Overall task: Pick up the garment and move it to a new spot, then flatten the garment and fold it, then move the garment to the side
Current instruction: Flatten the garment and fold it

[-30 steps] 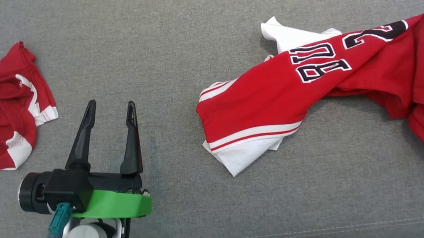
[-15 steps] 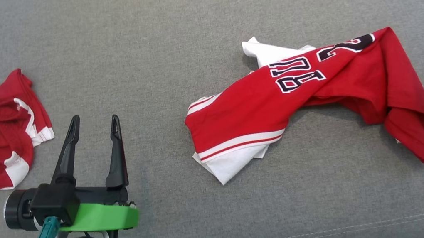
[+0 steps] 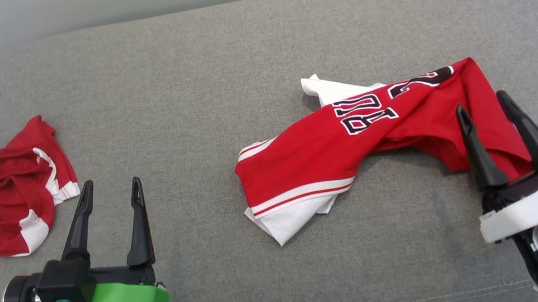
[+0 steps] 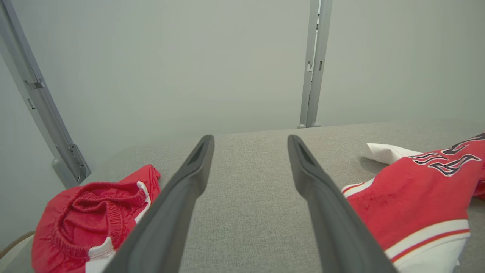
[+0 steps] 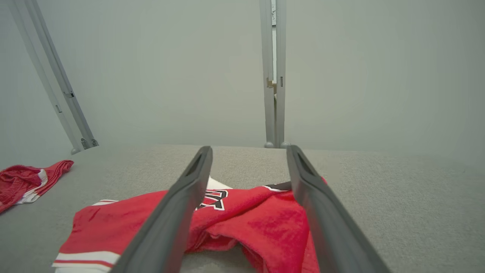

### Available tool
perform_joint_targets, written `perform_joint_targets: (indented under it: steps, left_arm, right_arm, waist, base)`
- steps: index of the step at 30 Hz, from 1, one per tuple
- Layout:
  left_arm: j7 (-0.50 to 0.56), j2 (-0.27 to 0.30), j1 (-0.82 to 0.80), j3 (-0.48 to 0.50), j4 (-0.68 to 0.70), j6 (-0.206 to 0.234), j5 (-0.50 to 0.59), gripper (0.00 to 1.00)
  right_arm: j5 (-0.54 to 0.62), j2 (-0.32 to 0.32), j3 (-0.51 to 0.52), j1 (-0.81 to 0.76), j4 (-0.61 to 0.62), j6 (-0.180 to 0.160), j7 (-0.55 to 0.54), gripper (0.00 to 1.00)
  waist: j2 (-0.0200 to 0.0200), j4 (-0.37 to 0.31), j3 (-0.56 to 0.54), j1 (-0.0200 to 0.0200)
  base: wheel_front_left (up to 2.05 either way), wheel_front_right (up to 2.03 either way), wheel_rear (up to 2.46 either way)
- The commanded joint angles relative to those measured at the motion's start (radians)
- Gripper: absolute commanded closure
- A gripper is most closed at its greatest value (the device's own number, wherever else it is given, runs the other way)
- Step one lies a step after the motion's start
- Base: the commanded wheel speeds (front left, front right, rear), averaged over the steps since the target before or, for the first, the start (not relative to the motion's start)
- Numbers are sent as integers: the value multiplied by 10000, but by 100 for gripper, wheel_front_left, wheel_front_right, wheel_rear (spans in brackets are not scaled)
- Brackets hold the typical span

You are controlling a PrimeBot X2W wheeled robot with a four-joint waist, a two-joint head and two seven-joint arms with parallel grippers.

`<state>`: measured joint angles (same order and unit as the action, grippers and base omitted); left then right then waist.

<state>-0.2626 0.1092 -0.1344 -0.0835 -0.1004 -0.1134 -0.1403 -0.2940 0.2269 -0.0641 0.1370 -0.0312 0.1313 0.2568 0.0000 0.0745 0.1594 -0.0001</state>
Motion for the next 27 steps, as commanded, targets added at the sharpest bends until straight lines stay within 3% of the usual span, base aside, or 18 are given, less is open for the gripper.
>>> perform_joint_targets:
  steps: [1,16,27]
  left_arm:
    - [-27,58,194,84,-26,86,-80,0]
    - [-27,185,768,257,-173,144,-177,0]
    - [-29,160,470,120,-155,134,-162,0]
  right_arm:
    - [219,-93,7,-284,87,-11,-47,0]
    - [1026,-899,54,-1731,463,-11,-443,0]
    - [1242,-609,-50,-1503,540,-11,-821,0]
  waist:
    - [0,-26,-281,1]
    - [0,19,-852,1]
    - [0,142,-646,1]
  base:
    - [0,0,0]
    - [0,0,0]
    - [0,0,0]
